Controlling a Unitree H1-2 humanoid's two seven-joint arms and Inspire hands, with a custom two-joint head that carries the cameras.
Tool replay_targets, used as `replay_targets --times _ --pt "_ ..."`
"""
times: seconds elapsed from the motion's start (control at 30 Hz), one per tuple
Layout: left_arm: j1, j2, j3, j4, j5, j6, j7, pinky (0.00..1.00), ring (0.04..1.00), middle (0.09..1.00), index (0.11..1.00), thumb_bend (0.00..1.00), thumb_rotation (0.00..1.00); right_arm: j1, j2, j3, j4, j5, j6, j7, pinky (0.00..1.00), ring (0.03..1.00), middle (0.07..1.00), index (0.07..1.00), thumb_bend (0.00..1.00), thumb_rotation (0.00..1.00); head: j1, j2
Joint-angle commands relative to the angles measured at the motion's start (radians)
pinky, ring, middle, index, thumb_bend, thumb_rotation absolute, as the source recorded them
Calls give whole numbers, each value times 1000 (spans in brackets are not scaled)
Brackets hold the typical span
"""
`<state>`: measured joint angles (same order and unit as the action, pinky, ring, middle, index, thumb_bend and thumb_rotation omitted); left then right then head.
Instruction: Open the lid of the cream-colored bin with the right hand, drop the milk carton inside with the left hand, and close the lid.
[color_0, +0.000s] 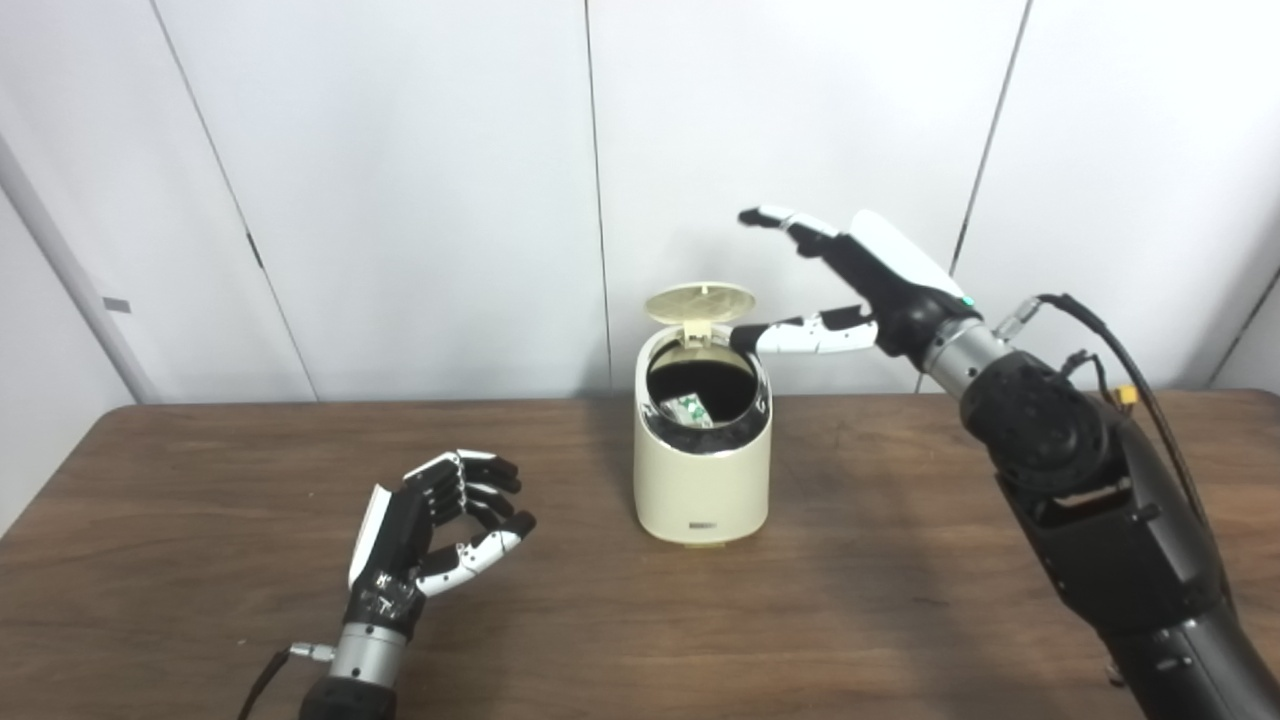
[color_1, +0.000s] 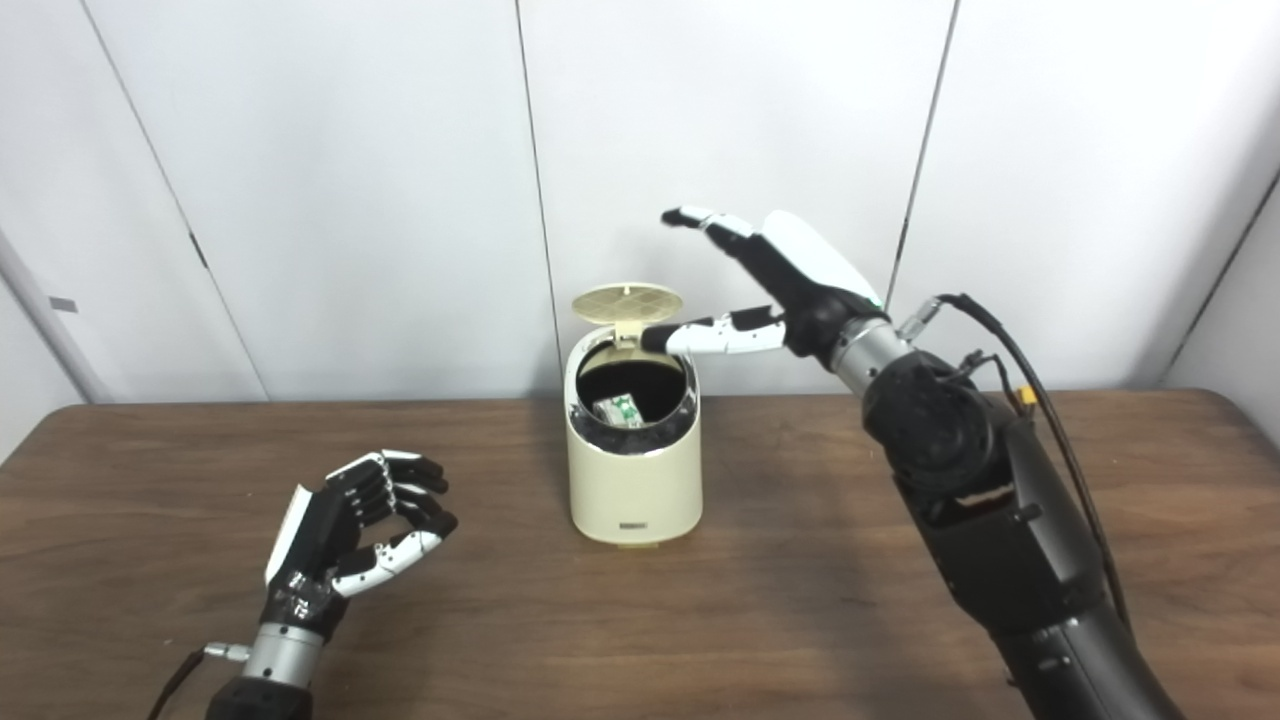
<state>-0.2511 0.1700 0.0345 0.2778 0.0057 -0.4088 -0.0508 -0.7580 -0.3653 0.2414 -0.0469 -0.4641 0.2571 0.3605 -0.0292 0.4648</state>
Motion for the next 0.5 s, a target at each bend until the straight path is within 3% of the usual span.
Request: replay_targets --times 0.0,0.27,0.47 --pt "18 -7 -1 32 12 -34 10 409 499 576 593 635 94 -62 -22 -4 -38 -7 -3 15 923 995 945 902 661 609 0 3" --pt "19 -13 0 32 19 -35 19 409 496 575 596 632 89 -46 -20 0 -62 25 -59 49 891 969 925 886 665 619 12 5" --pt "20 -21 8 24 28 -38 36 388 477 563 589 624 103 -30 -23 12 -124 9 -31 87 902 983 892 858 681 609 16 9"
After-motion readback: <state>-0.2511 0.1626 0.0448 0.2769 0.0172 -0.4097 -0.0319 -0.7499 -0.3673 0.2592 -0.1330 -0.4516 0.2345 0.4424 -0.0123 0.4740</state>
